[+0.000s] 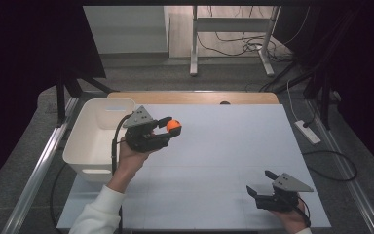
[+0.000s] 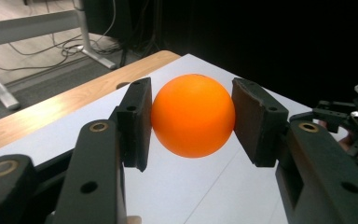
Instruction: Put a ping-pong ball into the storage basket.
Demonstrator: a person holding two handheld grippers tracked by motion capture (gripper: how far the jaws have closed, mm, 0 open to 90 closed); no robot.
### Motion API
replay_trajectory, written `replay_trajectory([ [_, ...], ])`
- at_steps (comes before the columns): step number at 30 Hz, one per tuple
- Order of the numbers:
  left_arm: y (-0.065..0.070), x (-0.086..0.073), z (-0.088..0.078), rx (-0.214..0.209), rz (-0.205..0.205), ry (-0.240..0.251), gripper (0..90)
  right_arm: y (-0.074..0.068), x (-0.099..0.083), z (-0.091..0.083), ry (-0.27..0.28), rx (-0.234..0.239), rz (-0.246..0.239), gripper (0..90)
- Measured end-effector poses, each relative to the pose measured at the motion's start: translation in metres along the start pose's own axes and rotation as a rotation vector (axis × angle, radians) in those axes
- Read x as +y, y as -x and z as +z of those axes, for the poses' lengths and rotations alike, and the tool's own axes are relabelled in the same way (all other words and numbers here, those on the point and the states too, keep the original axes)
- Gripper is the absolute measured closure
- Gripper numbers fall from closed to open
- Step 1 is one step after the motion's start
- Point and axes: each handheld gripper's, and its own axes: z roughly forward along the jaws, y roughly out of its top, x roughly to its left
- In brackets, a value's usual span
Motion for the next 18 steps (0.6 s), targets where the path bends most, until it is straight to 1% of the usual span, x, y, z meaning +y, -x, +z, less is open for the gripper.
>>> replay_trajectory([
  [3, -0.003, 0.000, -0.002, 0.012, -0.001, -0.001, 50.7, 0.000, 0.000, 0.000, -0.001, 0.000, 0.000, 11.5],
  [6, -0.007, -0.001, -0.008, 0.047, 0.009, -0.003, 50.7, 0.000, 0.000, 0.000, -0.002, 0.000, -0.001, 11.5],
  [13, -0.011, -0.002, -0.015, 0.069, 0.008, -0.001, 50.7, -0.001, 0.000, 0.001, -0.003, 0.000, -0.001, 11.5],
  [18, -0.017, -0.004, -0.018, 0.088, -0.003, -0.003, 50.7, 0.000, 0.000, 0.001, -0.002, -0.001, 0.001, 11.5],
])
